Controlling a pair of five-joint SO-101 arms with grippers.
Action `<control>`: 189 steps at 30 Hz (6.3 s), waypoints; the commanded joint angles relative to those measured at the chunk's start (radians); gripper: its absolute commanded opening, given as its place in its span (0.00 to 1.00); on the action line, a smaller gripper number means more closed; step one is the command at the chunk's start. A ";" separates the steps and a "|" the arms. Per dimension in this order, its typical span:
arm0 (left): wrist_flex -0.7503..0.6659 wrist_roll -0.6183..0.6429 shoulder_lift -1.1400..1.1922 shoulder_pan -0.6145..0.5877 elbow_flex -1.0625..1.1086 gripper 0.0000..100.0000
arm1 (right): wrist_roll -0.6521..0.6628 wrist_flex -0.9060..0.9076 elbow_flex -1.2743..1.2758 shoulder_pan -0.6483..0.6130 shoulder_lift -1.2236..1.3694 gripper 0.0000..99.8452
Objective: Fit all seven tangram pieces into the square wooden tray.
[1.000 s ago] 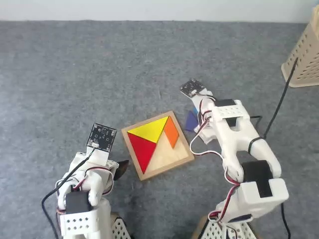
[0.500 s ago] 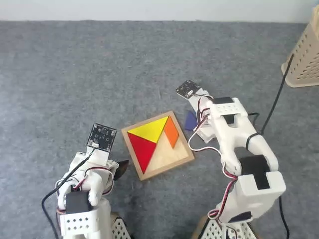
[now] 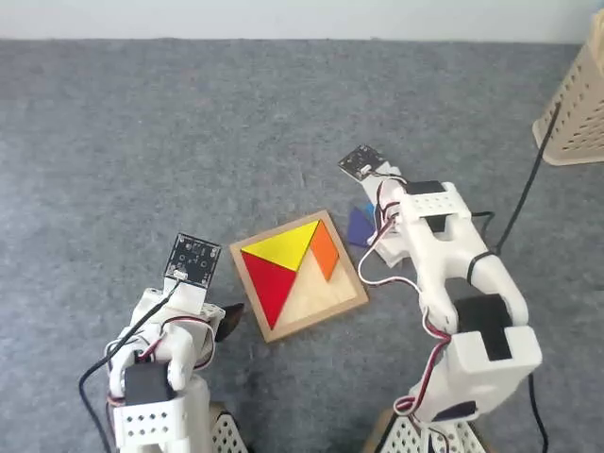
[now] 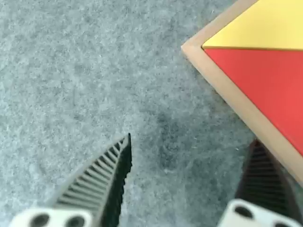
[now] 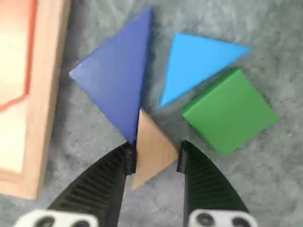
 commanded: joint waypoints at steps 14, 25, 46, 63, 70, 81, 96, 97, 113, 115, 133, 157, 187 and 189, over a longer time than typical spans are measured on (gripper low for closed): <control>0.000 -0.005 -0.014 0.005 -0.005 0.35 | -0.032 0.116 -0.034 -0.297 -0.302 0.10; 0.000 -0.005 -0.014 0.005 -0.005 0.35 | -0.026 0.036 -0.153 -0.453 -0.102 0.10; 0.000 -0.005 -0.014 0.005 -0.005 0.35 | -0.218 0.143 -0.322 -0.519 0.048 0.20; 0.000 -0.005 -0.014 0.005 -0.005 0.35 | -0.327 0.050 -0.081 -0.410 -0.274 0.04; 0.000 -0.005 -0.014 0.005 -0.005 0.35 | -0.364 -0.196 0.153 -0.404 -0.334 0.04; 0.000 -0.005 -0.014 0.005 -0.005 0.35 | -0.514 -0.220 -0.037 -0.424 -0.071 0.04; 0.000 -0.005 -0.014 0.005 -0.005 0.35 | -0.408 -0.199 0.164 -0.521 -0.265 0.04; 0.000 -0.005 -0.014 0.005 -0.005 0.35 | -0.408 -0.199 0.186 -0.521 -0.285 0.04; 0.000 -0.005 -0.014 0.005 -0.005 0.35 | -0.473 -0.200 0.328 -0.496 -0.547 0.04; 0.000 -0.005 -0.014 0.005 -0.005 0.35 | -0.499 -0.200 0.305 -0.473 -0.513 0.04; 0.000 -0.005 -0.014 0.005 -0.005 0.35 | -0.473 -0.236 0.285 -0.526 -0.360 0.04; 0.000 -0.005 -0.014 0.005 -0.005 0.35 | -0.482 -0.340 0.400 -0.512 -0.489 0.01; 0.000 -0.005 -0.014 0.005 -0.005 0.35 | -0.229 -0.239 0.362 -0.601 -0.294 0.01; 0.000 -0.005 -0.014 0.005 -0.005 0.35 | -0.239 -0.239 0.362 -0.579 -0.306 0.01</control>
